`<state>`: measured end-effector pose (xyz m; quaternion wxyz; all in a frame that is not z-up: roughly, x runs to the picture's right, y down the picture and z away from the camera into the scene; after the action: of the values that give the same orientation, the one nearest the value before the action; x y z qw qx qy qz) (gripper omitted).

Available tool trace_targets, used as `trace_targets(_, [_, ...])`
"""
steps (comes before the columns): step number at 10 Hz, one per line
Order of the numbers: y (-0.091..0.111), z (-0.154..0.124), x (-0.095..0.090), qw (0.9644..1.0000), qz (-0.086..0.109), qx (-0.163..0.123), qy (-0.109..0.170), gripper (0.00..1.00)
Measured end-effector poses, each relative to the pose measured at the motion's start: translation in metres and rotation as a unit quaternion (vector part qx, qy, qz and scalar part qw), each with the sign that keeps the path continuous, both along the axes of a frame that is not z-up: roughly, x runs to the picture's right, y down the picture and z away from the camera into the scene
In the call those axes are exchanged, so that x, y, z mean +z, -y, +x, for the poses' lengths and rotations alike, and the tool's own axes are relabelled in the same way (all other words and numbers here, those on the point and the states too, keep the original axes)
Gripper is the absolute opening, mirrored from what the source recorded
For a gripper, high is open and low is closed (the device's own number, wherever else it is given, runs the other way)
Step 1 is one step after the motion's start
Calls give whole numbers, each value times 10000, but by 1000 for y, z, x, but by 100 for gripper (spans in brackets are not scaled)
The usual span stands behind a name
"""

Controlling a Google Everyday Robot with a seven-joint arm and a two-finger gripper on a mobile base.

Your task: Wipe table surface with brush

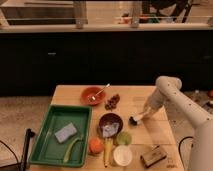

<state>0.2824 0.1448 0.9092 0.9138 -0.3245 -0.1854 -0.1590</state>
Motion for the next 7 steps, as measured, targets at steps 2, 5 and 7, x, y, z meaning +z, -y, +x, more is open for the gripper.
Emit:
trace_targets(2, [-1, 4, 0, 10000, 7, 36, 11, 3])
trace_targets(5, [-3, 12, -2, 9999, 22, 106, -1, 0])
trace_targets(7, [-4, 15, -5, 9999, 35, 134, -7, 0])
